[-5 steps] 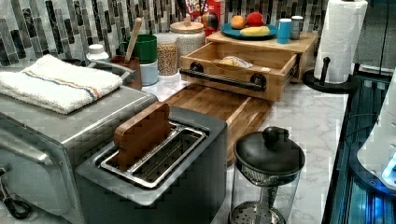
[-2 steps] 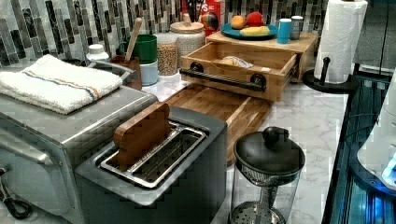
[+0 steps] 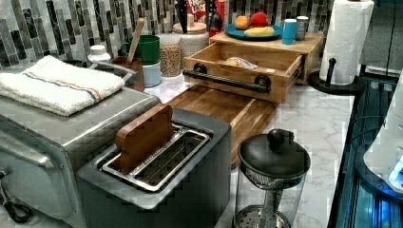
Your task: Close the drawer.
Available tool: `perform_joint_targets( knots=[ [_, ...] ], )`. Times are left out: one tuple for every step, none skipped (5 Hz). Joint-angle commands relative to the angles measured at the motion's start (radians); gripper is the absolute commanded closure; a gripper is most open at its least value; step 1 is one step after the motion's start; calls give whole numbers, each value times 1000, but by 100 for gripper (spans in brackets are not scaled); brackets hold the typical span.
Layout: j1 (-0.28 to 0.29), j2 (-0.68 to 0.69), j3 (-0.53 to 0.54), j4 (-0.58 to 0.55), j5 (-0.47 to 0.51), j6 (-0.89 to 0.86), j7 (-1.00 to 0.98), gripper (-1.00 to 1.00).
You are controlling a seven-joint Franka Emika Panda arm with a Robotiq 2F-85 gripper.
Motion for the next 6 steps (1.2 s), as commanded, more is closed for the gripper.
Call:
perform_joint_targets(
  knots=[
    [50,-45,73,-115,-19,114,-314,-100],
    [40,-36,88,-150,-22,134,-368,100],
    [50,-45,95,-234,-92,245,-403,100],
    [43,-30,84,-316,-119,376,-461,100],
    [40,4,82,-346,-193,448,-433,100],
    [33,39,76,-350,-213,477,-434,100]
  ],
)
